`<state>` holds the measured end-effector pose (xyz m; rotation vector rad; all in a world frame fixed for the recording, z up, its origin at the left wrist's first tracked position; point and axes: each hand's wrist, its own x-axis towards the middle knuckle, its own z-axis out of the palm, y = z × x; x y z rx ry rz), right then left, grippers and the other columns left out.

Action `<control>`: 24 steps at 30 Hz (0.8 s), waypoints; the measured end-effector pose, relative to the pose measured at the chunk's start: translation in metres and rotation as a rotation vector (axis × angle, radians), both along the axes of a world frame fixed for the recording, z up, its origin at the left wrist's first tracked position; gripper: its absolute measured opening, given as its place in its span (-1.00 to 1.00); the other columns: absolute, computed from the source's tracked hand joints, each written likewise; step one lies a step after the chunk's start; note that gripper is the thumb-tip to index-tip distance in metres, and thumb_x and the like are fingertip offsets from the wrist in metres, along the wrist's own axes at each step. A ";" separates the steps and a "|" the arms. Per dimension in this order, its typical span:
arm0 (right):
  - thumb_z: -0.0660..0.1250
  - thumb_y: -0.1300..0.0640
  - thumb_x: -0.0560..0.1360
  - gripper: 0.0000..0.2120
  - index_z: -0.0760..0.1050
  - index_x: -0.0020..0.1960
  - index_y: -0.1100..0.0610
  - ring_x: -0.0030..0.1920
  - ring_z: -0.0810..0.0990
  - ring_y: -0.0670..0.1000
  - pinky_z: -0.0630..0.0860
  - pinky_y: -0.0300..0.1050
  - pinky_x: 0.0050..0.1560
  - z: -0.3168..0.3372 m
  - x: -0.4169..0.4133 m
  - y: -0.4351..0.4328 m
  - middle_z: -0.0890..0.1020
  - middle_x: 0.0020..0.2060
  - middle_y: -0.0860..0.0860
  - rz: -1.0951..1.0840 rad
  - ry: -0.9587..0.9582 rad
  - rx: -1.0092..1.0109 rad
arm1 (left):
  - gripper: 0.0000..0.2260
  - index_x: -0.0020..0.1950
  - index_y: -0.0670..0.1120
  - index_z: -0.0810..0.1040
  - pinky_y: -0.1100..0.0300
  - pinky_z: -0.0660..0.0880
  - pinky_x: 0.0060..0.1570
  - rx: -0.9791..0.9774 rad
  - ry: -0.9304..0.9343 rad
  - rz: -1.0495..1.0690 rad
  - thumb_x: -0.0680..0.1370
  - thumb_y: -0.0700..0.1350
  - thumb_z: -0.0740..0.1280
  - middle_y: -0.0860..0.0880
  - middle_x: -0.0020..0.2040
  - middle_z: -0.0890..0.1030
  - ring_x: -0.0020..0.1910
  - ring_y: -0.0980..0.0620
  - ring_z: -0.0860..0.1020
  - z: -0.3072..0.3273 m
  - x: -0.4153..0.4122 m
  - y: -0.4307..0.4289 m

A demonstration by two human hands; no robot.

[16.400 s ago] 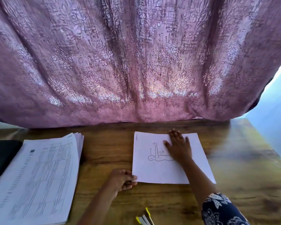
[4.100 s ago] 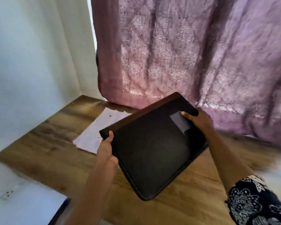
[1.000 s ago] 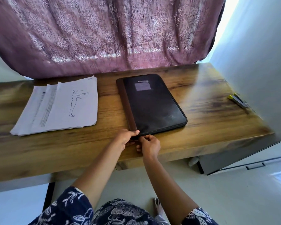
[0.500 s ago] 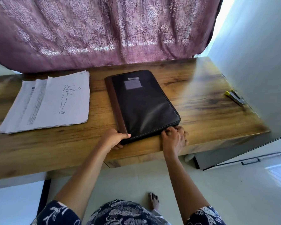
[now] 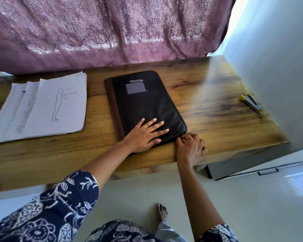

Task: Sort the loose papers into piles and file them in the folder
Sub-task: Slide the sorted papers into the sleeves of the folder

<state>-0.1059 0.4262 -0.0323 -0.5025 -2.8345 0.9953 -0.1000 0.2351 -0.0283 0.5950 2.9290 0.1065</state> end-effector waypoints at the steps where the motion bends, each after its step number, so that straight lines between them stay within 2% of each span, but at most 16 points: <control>1: 0.37 -0.01 0.44 -0.86 0.64 -0.07 0.01 0.16 0.37 0.07 0.16 0.06 0.27 -0.001 -0.007 0.006 0.57 0.08 -0.05 -0.013 0.007 -0.006 | -0.52 0.52 0.30 -0.07 -0.13 -0.15 0.49 0.015 -0.001 0.000 0.59 0.28 -0.21 0.13 0.59 -0.01 0.57 0.03 -0.10 0.000 -0.001 -0.001; 4: 0.37 -0.02 0.46 -0.89 0.62 -0.07 -0.01 0.16 0.38 0.07 0.17 0.08 0.28 0.001 -0.025 0.022 0.58 0.08 -0.06 0.028 0.001 -0.002 | -0.52 0.52 0.30 -0.04 -0.10 -0.16 0.48 0.065 -0.010 -0.001 0.59 0.27 -0.16 0.15 0.58 -0.01 0.56 0.05 -0.10 0.000 -0.001 0.000; 9: 0.37 -0.01 0.48 -0.87 0.62 -0.01 -0.01 0.17 0.40 0.06 0.19 0.07 0.27 0.000 -0.042 0.045 0.58 0.09 -0.08 0.296 -0.034 0.038 | -0.49 0.51 0.30 0.10 -0.06 -0.11 0.46 0.114 -0.028 -0.014 0.56 0.31 -0.13 0.16 0.57 0.07 0.56 0.09 -0.04 0.001 -0.006 -0.005; 11: 0.39 0.01 0.47 -0.88 0.62 -0.01 -0.01 0.14 0.41 0.05 0.22 0.06 0.24 0.002 -0.052 0.056 0.58 0.06 -0.07 0.433 -0.038 0.033 | -0.52 0.45 0.24 0.33 -0.05 0.10 0.43 0.201 -0.012 -0.018 0.56 0.29 -0.02 0.14 0.50 0.29 0.50 0.08 0.18 0.007 -0.013 -0.003; 12: 0.41 0.04 0.46 -0.91 0.63 -0.05 -0.01 0.11 0.41 0.04 0.24 0.06 0.24 0.003 -0.060 0.062 0.59 0.04 -0.06 0.512 -0.034 0.012 | -0.59 0.36 0.18 0.46 -0.03 0.26 0.38 0.292 0.002 -0.005 0.58 0.24 0.07 0.11 0.41 0.43 0.41 0.07 0.34 0.013 -0.019 -0.003; 14: 0.44 0.08 0.43 -0.94 0.59 -0.16 -0.07 0.02 0.39 -0.02 0.27 0.11 0.25 0.009 -0.080 0.072 0.56 -0.06 -0.12 0.706 -0.048 -0.030 | -0.74 0.21 0.05 0.60 -0.04 0.42 0.22 0.463 0.040 0.148 0.60 0.08 0.24 0.07 0.23 0.59 0.23 0.04 0.50 0.027 -0.045 -0.006; 15: 0.45 0.10 0.42 -0.86 0.54 -0.22 -0.11 0.00 0.39 -0.06 0.27 0.12 0.25 0.013 -0.093 0.075 0.54 -0.10 -0.17 0.801 -0.066 -0.039 | -0.75 0.22 0.02 0.59 -0.04 0.42 0.24 0.501 0.084 0.309 0.60 0.05 0.28 0.04 0.24 0.58 0.24 0.01 0.49 0.031 -0.066 -0.011; 16: 0.46 0.11 0.41 -0.79 0.50 -0.28 -0.15 0.00 0.38 -0.07 0.27 0.11 0.25 0.016 -0.097 0.075 0.52 -0.13 -0.20 0.858 -0.089 -0.049 | -0.69 0.29 0.03 0.54 -0.04 0.37 0.30 0.485 0.132 0.487 0.58 0.09 0.29 0.00 0.31 0.52 0.32 -0.04 0.44 0.035 -0.082 -0.020; 18: 0.46 0.10 0.41 -0.72 0.44 -0.34 -0.20 0.04 0.38 -0.07 0.23 0.04 0.26 0.017 -0.114 0.075 0.51 -0.12 -0.22 0.909 -0.121 -0.069 | -0.40 0.49 0.10 0.29 -0.10 0.16 0.43 0.230 0.082 0.783 0.52 0.34 0.20 -0.12 0.52 0.26 0.49 -0.16 0.20 0.031 -0.109 -0.031; 20: 0.46 0.09 0.41 -0.72 0.43 -0.34 -0.18 0.06 0.37 -0.06 0.19 -0.03 0.24 0.015 -0.126 0.069 0.50 -0.08 -0.21 0.934 -0.105 -0.069 | -0.24 0.55 0.23 0.00 -0.18 -0.10 0.46 0.005 -0.055 0.827 0.42 0.52 0.01 -0.16 0.59 -0.08 0.55 -0.23 -0.08 0.019 -0.115 -0.032; 21: 0.45 0.09 0.42 -0.74 0.44 -0.32 -0.16 0.06 0.35 -0.07 0.16 -0.07 0.22 0.015 -0.137 0.064 0.49 -0.08 -0.21 0.953 -0.104 -0.065 | -0.21 0.55 0.27 -0.07 -0.19 -0.15 0.46 -0.030 -0.074 0.814 0.38 0.55 -0.06 -0.16 0.58 -0.16 0.55 -0.23 -0.15 0.013 -0.117 -0.029; 24: 0.45 0.09 0.42 -0.87 0.54 -0.23 -0.10 0.07 0.39 -0.04 0.15 -0.06 0.22 0.010 -0.168 0.046 0.56 -0.01 -0.16 1.000 -0.121 -0.044 | -0.17 0.53 0.30 -0.11 -0.20 -0.18 0.48 -0.033 -0.058 0.800 0.31 0.58 -0.14 -0.15 0.58 -0.21 0.55 -0.21 -0.19 0.008 -0.117 -0.026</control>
